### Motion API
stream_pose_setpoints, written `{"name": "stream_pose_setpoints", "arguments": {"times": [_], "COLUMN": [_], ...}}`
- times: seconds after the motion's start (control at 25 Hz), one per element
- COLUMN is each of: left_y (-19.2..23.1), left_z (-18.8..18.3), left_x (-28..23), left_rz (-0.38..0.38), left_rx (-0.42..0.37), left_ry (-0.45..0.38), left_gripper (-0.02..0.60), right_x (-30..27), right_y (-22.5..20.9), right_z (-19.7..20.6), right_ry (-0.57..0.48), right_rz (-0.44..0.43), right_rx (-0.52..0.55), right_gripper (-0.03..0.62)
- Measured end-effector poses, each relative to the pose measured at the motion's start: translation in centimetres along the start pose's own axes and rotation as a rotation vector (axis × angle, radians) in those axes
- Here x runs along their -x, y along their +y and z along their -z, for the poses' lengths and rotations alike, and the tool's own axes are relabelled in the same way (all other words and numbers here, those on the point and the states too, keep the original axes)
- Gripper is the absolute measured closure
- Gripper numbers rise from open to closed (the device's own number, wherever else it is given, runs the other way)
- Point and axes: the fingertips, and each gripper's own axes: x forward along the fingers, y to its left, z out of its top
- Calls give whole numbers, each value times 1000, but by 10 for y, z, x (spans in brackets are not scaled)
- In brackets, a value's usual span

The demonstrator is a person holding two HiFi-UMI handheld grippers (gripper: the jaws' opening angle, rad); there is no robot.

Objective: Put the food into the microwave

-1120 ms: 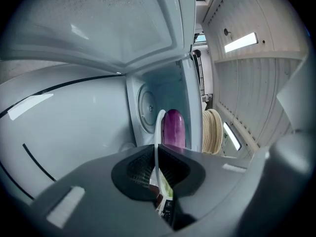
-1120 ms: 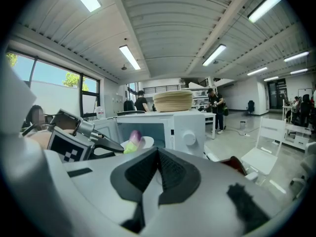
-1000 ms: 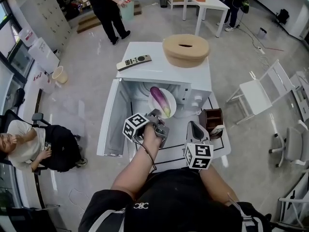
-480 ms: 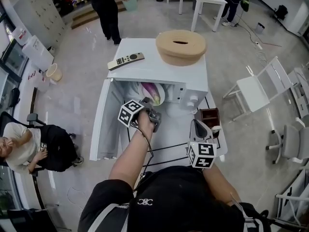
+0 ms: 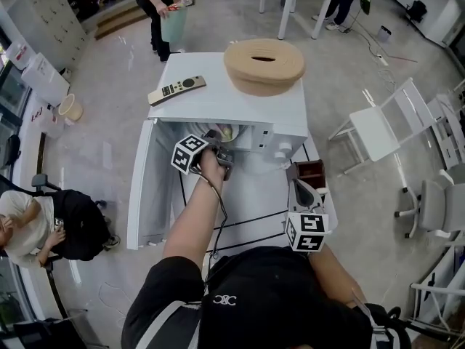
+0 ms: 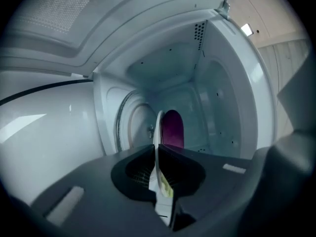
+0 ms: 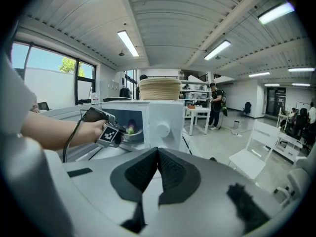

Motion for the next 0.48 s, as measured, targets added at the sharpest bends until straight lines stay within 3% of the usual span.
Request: {"name": "stream_pose_setpoints", "arguments": {"times": [0.48], "left_y": [9], "left_z": [-8], "left_x": [-29], "left_rz": [-31], "left_rx": [-97], "left_ry": [-33], "left_gripper": [546], "right_x": [-5], "right_y": [-14], "right_z": [5], "right_ry": [27], "right_rz": [-2], "right_rx": [15], "right_gripper": [586]}}
